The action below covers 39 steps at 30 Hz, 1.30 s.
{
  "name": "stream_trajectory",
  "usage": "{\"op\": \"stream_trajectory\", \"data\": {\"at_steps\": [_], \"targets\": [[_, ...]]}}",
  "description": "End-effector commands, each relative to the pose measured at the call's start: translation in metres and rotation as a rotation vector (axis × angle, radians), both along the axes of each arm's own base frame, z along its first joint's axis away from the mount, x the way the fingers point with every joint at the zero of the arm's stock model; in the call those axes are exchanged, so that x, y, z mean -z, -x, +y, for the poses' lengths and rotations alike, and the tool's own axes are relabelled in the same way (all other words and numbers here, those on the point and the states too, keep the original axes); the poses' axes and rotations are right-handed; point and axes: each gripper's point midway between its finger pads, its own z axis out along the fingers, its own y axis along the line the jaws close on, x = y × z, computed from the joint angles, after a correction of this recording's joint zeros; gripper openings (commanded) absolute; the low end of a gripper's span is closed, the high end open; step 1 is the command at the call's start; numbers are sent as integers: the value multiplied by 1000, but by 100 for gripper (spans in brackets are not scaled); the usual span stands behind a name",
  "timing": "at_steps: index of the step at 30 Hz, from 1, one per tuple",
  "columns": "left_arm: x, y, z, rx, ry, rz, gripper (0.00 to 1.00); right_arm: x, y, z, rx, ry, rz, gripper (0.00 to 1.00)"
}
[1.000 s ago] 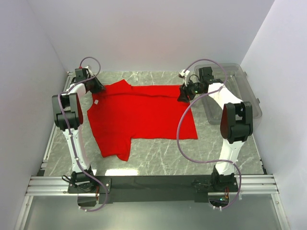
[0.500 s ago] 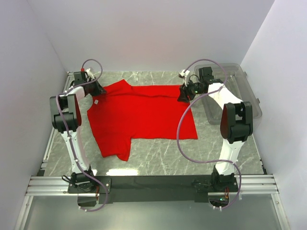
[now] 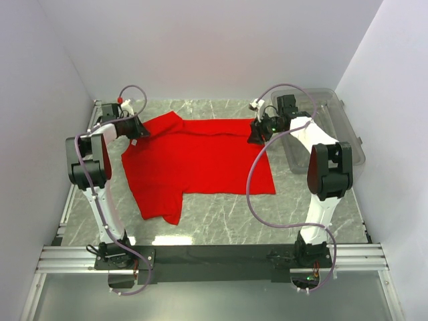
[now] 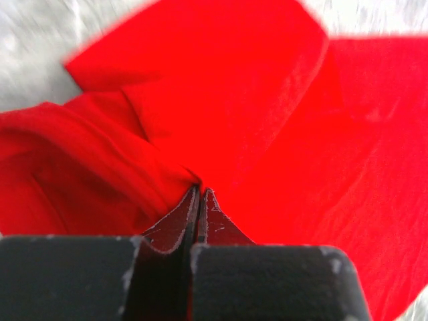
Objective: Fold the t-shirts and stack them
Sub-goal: Fold the tshirt
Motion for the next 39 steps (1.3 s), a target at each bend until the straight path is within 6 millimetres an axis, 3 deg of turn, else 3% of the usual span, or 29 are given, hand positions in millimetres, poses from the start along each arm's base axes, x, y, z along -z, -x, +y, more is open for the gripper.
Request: {"op": "stream_trajectory", "data": {"at_steps": [1,7,13,14,20,25,27,28,29,31,32,34,35,39], "targets": [[-14,18,-6,93,-12,-25,1,-30,-2,-1,1,-24,-79,54],[-5,33,-3,98,-33,6,4,-30,-3,0,-1,-30,-76,54],[-12,36,-3,74,-37,-13,27,-29,-2,-1,1,-30,-74,54],[-18,33,-1,65,-36,-37,37,-29,-2,-1,0,-30,-75,54],[-80,22,20,-74,-17,-211,59,-27,-2,-2,3,-27,-76,54],[-99,-3,31,-166,44,-191,63,-28,-4,0,3,-36,-73,54],[-87,-11,30,-188,97,-129,63,-28,-4,1,3,-43,-67,54],[-95,-21,31,-196,105,-142,63,-28,-4,2,2,-46,-64,54],[-84,-26,29,-202,119,-113,63,-29,-4,1,5,-46,-66,54],[-88,-38,28,-226,145,-100,62,-28,-4,1,6,-47,-65,54],[-75,-42,26,-234,154,-66,62,-29,-4,2,3,-46,-66,54],[-74,-53,27,-266,153,-46,61,-29,-3,1,5,-44,-66,54],[-60,-56,24,-276,148,-17,61,-28,-3,1,4,-44,-64,54],[-41,-68,29,-356,115,30,60,-30,-3,0,6,-42,-67,54]]}}
